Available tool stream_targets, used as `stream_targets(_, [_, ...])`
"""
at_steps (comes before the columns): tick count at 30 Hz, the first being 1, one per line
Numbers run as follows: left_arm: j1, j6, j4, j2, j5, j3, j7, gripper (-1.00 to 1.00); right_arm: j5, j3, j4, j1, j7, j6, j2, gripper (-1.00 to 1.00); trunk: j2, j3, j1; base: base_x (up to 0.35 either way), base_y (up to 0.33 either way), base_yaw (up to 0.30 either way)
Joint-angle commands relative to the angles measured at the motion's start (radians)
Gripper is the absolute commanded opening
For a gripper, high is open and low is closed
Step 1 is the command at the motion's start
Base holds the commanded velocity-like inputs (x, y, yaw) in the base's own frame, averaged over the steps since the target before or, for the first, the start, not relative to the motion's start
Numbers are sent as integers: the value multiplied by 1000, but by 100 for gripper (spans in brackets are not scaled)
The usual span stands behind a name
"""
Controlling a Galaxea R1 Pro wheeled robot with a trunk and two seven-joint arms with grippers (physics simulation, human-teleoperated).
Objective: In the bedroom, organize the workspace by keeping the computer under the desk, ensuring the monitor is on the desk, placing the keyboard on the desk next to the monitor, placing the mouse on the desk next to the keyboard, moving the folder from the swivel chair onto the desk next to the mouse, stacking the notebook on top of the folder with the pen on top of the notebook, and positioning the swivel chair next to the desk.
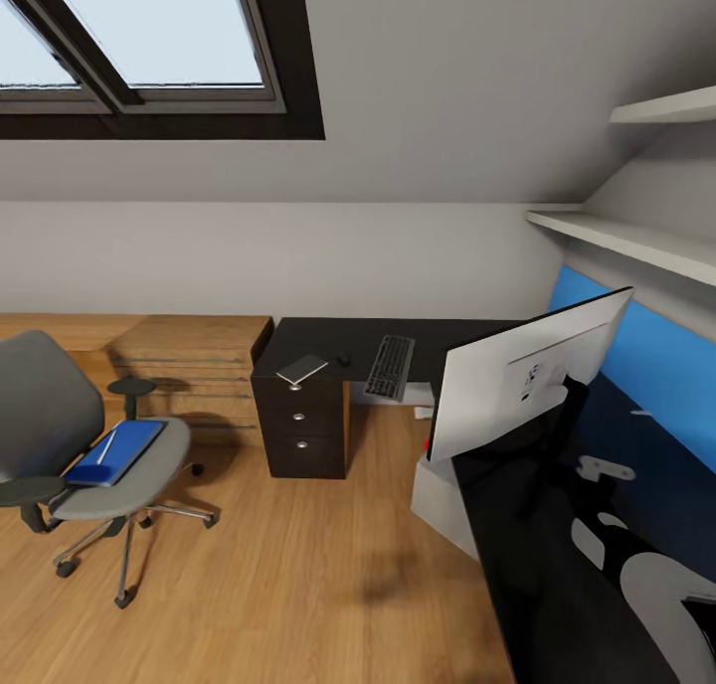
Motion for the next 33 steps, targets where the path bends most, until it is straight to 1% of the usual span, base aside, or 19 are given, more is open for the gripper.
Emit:
stream_targets(1, [-1, -4, 0, 1, 9, -8, 8, 100, 1, -5, 1, -1, -5, -3, 0, 100, -2, -2, 1, 63, 14, 0])
stream_targets(8, [-1, -4, 0, 1, 8, -10, 8, 100, -1, -6, 1, -1, -43, 1, -4, 100, -2, -2, 1, 204, 5, 0])
stream_targets(13, [-1, -4, 0, 2, 8, -10, 8, 100, -2, -8, 1, -1, -51, 8, -16, 100, -2, -2, 1, 66, 1, 0])
stream_targets(16, [-1, -4, 0, 2, 8, -10, 8, 100, -2, -9, 1, -1, -65, 10, -19, 100, -2, -2, 1, 48, 0, 0])
stream_targets(18, [-1, -4, 0, 2, 7, -10, 8, 100, -3, -9, 2, -1, -103, 11, -27, 100, -2, -2, 1, 89, 0, 0])
stream_targets(21, [-1, -4, 0, 2, 7, -10, 8, 100, -4, -9, 2, -1, -121, 12, -35, 100, -2, -2, 1, 41, 0, 0])
stream_targets(26, [-1, -4, 0, 2, 8, -10, 8, 100, -3, -9, 2, -1, -128, 13, -40, 100, -2, -2, 1, 9, 0, 0])
stream_targets(33, [-1, -4, 0, 2, 8, -10, 8, 100, -4, -9, 1, -1, -131, 58, -41, 100, -2, -2, 1, 17, 0, 0])
